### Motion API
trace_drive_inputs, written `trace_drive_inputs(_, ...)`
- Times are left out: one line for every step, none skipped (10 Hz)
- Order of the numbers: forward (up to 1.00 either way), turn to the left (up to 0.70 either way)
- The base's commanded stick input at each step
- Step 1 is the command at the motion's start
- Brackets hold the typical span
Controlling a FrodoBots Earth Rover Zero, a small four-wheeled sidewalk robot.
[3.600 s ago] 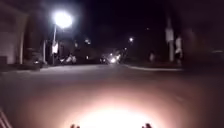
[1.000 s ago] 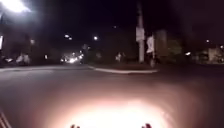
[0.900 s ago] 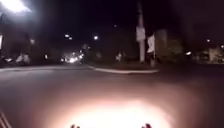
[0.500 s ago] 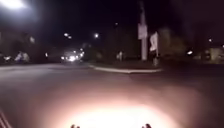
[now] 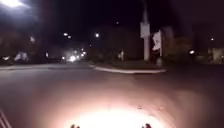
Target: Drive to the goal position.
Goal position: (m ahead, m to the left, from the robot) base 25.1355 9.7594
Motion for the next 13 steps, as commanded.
trace_drive_inputs(0.70, 0.00)
trace_drive_inputs(0.70, 0.00)
trace_drive_inputs(0.70, 0.00)
trace_drive_inputs(0.70, 0.00)
trace_drive_inputs(0.70, 0.00)
trace_drive_inputs(0.70, 0.00)
trace_drive_inputs(0.70, 0.00)
trace_drive_inputs(0.70, 0.00)
trace_drive_inputs(0.70, 0.00)
trace_drive_inputs(0.70, 0.00)
trace_drive_inputs(0.70, 0.00)
trace_drive_inputs(0.70, 0.00)
trace_drive_inputs(0.70, 0.00)
